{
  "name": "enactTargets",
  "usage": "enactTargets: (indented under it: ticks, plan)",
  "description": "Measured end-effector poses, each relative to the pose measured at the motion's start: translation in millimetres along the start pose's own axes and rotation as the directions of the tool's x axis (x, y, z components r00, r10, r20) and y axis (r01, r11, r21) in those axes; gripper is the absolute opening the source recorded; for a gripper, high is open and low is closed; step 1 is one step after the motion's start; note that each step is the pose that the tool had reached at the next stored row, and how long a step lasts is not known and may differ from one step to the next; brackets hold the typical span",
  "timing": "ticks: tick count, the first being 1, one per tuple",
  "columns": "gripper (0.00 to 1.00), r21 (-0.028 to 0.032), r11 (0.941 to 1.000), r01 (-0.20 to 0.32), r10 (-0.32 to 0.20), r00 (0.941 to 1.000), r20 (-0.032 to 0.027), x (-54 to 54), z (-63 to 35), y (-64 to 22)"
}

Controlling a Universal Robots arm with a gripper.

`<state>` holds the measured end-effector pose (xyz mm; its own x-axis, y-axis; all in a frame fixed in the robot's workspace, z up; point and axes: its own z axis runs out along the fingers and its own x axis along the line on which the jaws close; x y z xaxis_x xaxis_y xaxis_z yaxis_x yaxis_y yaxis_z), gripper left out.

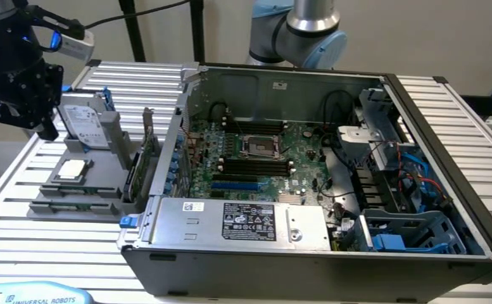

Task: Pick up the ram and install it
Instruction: 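Pick up the ram and move it above insertion slot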

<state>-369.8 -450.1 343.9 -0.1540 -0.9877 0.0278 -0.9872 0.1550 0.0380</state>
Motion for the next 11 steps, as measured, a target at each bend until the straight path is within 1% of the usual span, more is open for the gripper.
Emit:
enactTargets:
  ticks: [3, 6, 8, 9, 11]
  plan:
    - [0.11, 0.0058, 0.9985, 0.054, -0.054, 0.9986, -0.0015, -0.1, 1.5, 0.0]
    - [0.11, 0.0117, 0.9947, 0.102, -0.102, 0.9948, -0.0031, 0.0, 3.7, -0.2]
    - [0.11, 0.0173, 0.9922, 0.124, -0.124, 0.9923, -0.0036, 0.3, 5.3, -0.1]
    - [0.11, 0.0204, 0.991, 0.132, -0.132, 0.9912, -0.0032, 0.7, 6.2, 0.1]
    - [0.11, 0.0256, 0.9894, 0.143, -0.143, 0.9897, 0.0003, 1.8, 8.2, 0.6]
